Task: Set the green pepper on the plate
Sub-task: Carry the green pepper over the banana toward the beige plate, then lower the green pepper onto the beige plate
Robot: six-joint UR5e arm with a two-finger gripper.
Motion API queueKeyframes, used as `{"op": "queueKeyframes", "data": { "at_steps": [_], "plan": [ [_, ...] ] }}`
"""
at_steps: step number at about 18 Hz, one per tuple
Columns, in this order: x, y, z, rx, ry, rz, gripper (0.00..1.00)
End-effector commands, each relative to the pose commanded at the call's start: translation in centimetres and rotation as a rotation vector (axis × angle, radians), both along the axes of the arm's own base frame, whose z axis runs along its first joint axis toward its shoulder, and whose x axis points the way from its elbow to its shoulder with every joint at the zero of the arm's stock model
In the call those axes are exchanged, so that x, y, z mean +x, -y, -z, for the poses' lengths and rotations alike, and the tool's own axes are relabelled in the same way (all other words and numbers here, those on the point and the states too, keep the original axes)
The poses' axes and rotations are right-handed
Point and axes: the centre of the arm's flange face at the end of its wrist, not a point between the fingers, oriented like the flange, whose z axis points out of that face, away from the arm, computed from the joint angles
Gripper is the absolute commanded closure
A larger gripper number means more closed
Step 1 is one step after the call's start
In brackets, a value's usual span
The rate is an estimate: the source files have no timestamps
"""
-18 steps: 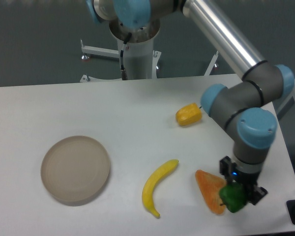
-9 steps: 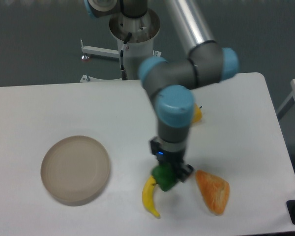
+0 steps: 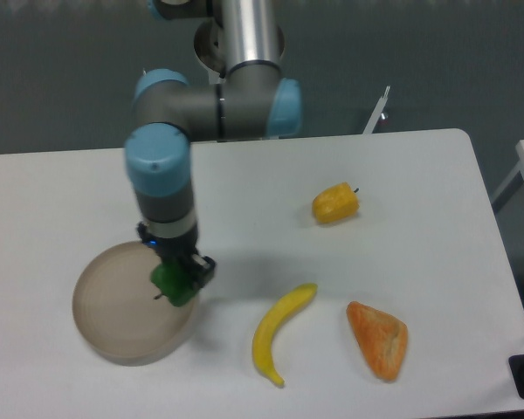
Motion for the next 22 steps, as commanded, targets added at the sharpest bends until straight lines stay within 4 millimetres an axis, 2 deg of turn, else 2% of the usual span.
{"op": "queueKeyframes", "data": {
  "at_steps": [7, 22],
  "plan": [
    [2.2, -1.2, 3.4, 0.026, 0.035, 0.001, 0.62],
    [2.2, -2.5, 7.6, 0.005, 0.031, 0.012, 0.62]
  ]
}}
